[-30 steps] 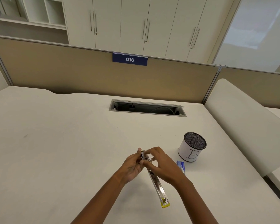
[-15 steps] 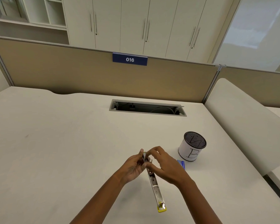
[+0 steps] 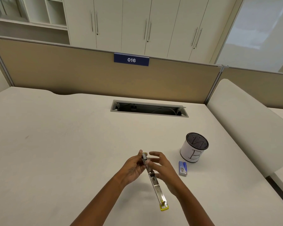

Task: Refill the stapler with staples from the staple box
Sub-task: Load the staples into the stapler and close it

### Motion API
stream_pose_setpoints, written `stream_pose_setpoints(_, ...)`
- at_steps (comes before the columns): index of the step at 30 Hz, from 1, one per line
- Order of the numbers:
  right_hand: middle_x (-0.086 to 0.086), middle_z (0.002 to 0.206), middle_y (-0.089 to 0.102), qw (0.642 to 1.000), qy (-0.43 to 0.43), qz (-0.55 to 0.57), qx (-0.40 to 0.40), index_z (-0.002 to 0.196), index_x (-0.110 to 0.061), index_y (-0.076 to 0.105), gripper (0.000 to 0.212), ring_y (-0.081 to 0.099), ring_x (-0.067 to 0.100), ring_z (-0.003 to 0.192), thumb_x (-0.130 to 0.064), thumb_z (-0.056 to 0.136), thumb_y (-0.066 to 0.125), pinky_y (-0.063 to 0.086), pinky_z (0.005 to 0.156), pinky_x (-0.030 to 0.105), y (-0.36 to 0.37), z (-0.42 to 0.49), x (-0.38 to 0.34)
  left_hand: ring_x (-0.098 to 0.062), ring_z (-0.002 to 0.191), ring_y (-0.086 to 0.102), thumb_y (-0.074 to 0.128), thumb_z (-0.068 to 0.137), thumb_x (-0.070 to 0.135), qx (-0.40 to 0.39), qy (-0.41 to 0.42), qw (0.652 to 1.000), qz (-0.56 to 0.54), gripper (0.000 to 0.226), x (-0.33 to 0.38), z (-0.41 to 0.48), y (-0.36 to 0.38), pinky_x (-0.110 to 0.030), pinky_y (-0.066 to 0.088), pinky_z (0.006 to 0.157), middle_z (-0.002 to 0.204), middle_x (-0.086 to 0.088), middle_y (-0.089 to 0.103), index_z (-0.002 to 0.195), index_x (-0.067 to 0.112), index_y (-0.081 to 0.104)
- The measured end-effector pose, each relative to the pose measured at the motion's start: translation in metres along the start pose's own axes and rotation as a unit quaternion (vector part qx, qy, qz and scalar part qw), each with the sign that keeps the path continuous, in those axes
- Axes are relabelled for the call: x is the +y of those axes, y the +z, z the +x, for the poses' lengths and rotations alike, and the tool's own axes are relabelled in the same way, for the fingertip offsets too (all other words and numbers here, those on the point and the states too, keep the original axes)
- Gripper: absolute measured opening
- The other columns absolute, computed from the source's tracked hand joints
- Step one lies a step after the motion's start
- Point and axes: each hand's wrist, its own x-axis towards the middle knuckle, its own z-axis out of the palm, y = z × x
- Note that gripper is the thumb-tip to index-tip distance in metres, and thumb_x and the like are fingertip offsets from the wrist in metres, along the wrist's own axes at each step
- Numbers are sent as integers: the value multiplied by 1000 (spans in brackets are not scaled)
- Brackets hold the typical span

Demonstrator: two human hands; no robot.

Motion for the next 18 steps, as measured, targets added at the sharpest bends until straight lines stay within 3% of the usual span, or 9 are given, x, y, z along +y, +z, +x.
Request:
stream_pose_setpoints(3,6,90,62,992,84,98,-5,110,-20,53,26,58,16,76,-16,85,61,46,59,23,0,3,4,-11,50,63,43,96,24,-23,-1,999,41,30,0,-2,1,-19,56,53,56,-6,67,85,1,59)
stream_pose_setpoints(10,5,79,60,975,147,166,-23,109,-13,58,26,54,14,60,-5,84,56,37,50,24,-1,6,12,-8,54,59,41,96,24,-42,3,991,125,31,-5,-6,-3,-17,52,56,58,-1,65,81,6,61)
stream_pose_setpoints(13,3,75,60,975,134,175,-36,102,-12,62,18,53,12,55,-7,86,54,39,46,22,-1,6,14,-8,53,59,41,96,24,-33,4,990,134,31,-6,-6,-4,-17,51,55,57,0,66,81,6,61)
stream_pose_setpoints(16,2,85,63,982,99,157,-34,113,-12,55,25,59,14,66,-20,89,54,43,52,21,-3,3,16,-10,51,61,44,96,23,-1,8,994,107,29,-4,-5,-2,-18,53,52,55,-2,65,81,4,61)
stream_pose_setpoints(18,1,90,65,987,85,130,-38,116,-16,53,24,63,16,73,-18,92,49,46,56,20,-8,0,18,-12,48,64,44,96,22,33,15,997,73,29,0,-3,-4,-17,54,47,53,-4,67,80,3,59)
